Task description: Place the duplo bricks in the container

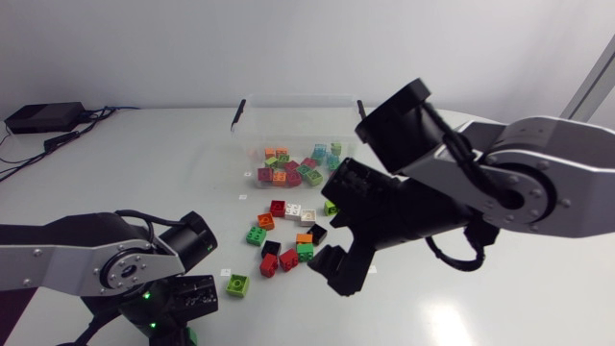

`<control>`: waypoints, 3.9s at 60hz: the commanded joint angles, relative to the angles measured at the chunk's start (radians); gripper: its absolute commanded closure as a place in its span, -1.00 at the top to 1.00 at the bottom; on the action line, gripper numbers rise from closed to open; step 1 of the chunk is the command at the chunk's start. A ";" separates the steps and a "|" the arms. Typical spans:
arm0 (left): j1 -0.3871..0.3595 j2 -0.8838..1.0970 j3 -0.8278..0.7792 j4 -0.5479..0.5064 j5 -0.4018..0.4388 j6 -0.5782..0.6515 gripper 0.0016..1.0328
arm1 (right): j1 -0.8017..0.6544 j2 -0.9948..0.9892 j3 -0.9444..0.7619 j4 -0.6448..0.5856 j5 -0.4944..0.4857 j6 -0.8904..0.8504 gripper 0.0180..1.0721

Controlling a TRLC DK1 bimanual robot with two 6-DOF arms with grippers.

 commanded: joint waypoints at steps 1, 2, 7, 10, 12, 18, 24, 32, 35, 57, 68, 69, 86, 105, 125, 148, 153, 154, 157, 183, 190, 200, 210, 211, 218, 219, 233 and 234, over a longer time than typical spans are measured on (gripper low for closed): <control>0.045 0.010 0.004 -0.004 -0.003 0.028 -0.55 | 0.037 0.060 -0.029 -0.002 -0.013 -0.015 0.90; 0.058 0.005 0.007 -0.007 -0.003 0.036 -0.55 | 0.045 0.071 -0.032 0.003 -0.015 -0.015 0.90; 0.091 -0.017 0.024 -0.007 0.000 0.051 -0.55 | 0.080 0.129 -0.029 0.006 -0.019 -0.017 0.90; 0.127 -0.036 0.047 -0.009 0.006 0.065 -0.55 | 0.101 0.161 -0.024 0.008 -0.019 -0.017 0.90; 0.147 -0.046 0.060 -0.009 0.011 0.070 -0.55 | 0.117 0.184 -0.020 0.011 -0.019 -0.017 0.90; 0.194 -0.072 0.103 -0.009 0.042 0.085 -0.55 | 0.153 0.240 0.000 0.011 -0.018 -0.012 0.90; 0.222 -0.090 0.137 -0.009 0.058 0.091 -0.55 | 0.178 0.290 0.025 0.009 -0.015 -0.005 0.90; 0.262 -0.109 0.180 -0.003 0.068 0.102 -0.55 | 0.218 0.356 0.062 0.006 -0.007 0.008 0.90; 0.282 -0.115 0.197 -0.001 0.074 0.110 -0.55 | 0.233 0.376 0.077 0.006 0.001 0.017 0.90; 0.391 -0.164 0.300 0.029 0.132 0.125 -0.55 | 0.367 0.511 0.216 -0.034 0.041 0.080 0.90; 0.414 -0.179 0.341 0.068 0.151 0.111 -0.55 | 0.391 0.534 0.236 -0.055 0.039 0.089 0.89; 0.415 -0.179 0.343 0.068 0.154 0.111 -0.55 | 0.394 0.537 0.238 -0.058 0.039 0.089 0.89; 0.441 -0.199 0.378 0.098 0.181 0.102 -0.55 | 0.466 0.582 0.269 -0.071 0.036 0.106 0.87; 0.441 -0.205 0.422 0.135 0.204 0.074 -0.55 | 0.492 0.625 0.333 -0.150 0.045 0.130 0.79; 0.440 -0.193 0.453 0.135 0.206 0.078 -0.55 | 0.492 0.698 0.431 -0.233 0.045 0.157 0.57; 0.430 -0.158 0.498 0.132 0.206 0.076 -0.55 | 0.494 0.730 0.474 -0.273 0.050 0.198 0.53; 0.426 -0.147 0.507 0.132 0.206 0.076 -0.55 | 0.494 0.738 0.485 -0.278 0.053 0.207 0.49; 0.426 -0.145 0.508 0.132 0.206 0.076 -0.55 | 0.494 0.740 0.486 -0.279 0.051 0.209 0.49; 0.423 -0.136 0.514 0.132 0.206 0.074 -0.55 | 0.494 0.744 0.491 -0.285 0.053 0.212 0.48; 0.378 -0.102 0.528 0.135 0.206 0.058 -0.55 | 0.491 0.764 0.491 -0.365 0.096 0.219 0.21; 0.377 -0.102 0.522 0.134 0.206 0.058 -0.55 | 0.496 0.769 0.488 -0.367 0.096 0.218 0.12; 0.377 -0.104 0.525 0.134 0.204 0.056 -0.55 | 0.499 0.770 0.471 -0.364 0.094 0.213 -0.13; 0.367 -0.093 0.544 0.146 0.204 0.042 -0.55 | 0.497 0.747 0.433 -0.351 0.093 0.212 -0.21; 0.366 -0.093 0.545 0.149 0.204 0.041 -0.55 | 0.496 0.744 0.430 -0.348 0.093 0.212 -0.21; 0.349 -0.087 0.556 0.186 0.204 0.021 -0.55 | 0.468 0.695 0.388 -0.342 0.100 0.212 -0.21; 0.348 -0.086 0.559 0.189 0.204 0.019 -0.55 | 0.460 0.684 0.382 -0.342 0.103 0.212 -0.21; 0.312 -0.021 0.608 0.284 0.206 -0.036 -0.55 | 0.351 0.534 0.325 -0.356 0.125 0.212 -0.21; 0.311 -0.018 0.613 0.284 0.206 -0.038 -0.55 | 0.345 0.526 0.324 -0.356 0.125 0.212 -0.21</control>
